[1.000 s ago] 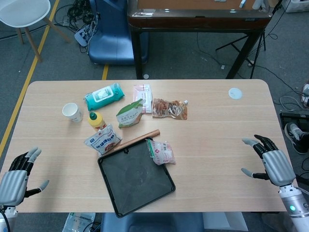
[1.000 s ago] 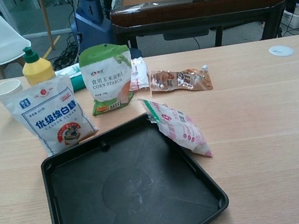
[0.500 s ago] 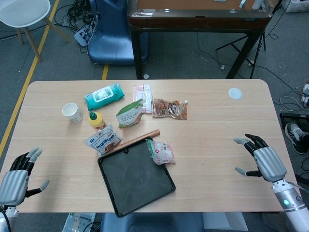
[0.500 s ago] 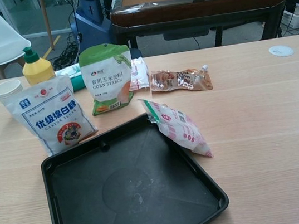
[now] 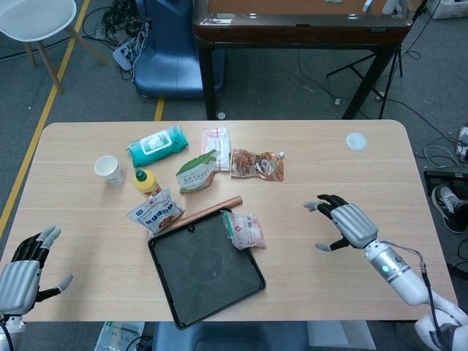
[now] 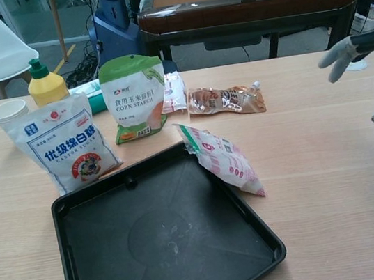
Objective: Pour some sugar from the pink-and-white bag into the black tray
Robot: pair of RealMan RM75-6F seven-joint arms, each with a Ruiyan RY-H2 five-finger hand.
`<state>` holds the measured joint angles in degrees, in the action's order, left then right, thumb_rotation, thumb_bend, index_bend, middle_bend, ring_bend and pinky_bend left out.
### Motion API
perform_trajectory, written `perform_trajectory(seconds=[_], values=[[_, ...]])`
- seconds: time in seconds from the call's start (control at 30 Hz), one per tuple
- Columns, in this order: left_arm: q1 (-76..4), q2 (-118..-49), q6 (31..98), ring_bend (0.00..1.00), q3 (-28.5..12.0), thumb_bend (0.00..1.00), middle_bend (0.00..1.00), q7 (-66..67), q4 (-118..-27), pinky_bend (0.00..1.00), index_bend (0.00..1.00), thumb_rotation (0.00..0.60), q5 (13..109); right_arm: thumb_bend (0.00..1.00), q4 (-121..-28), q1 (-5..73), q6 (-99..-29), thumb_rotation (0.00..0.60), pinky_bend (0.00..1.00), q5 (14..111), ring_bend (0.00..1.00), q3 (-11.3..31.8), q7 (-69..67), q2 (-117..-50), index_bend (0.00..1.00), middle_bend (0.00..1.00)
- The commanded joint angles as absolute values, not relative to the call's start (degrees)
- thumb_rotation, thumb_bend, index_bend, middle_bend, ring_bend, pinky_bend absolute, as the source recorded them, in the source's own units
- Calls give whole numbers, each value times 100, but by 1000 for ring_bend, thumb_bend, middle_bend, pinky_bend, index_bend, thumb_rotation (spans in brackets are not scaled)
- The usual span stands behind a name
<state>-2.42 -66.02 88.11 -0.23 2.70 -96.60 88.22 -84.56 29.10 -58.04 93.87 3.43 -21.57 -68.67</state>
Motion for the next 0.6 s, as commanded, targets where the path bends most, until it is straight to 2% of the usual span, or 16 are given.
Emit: perform_trajectory(seconds=[0.03, 0.33, 0.6], values=[[-244, -6602, 8803, 80, -17, 177, 82, 304, -9687, 69, 85, 600, 8838, 21, -8041, 3318, -5414, 600, 131, 9425, 119, 388, -2414, -7298, 202, 310], [-214, -6579, 8813, 80, -22, 176, 82, 398, -9756, 69, 85, 600, 8808, 0, -7199, 4044, -4782, 600, 131, 9395, 119, 390, -2678, -8167, 202, 309], [-190, -6560, 8814, 80, -23, 177, 82, 481, -9808, 69, 85, 600, 8778, 0, -6555, 4506, -4525, 600, 131, 9505, 119, 253, -3009, -8704, 202, 241]])
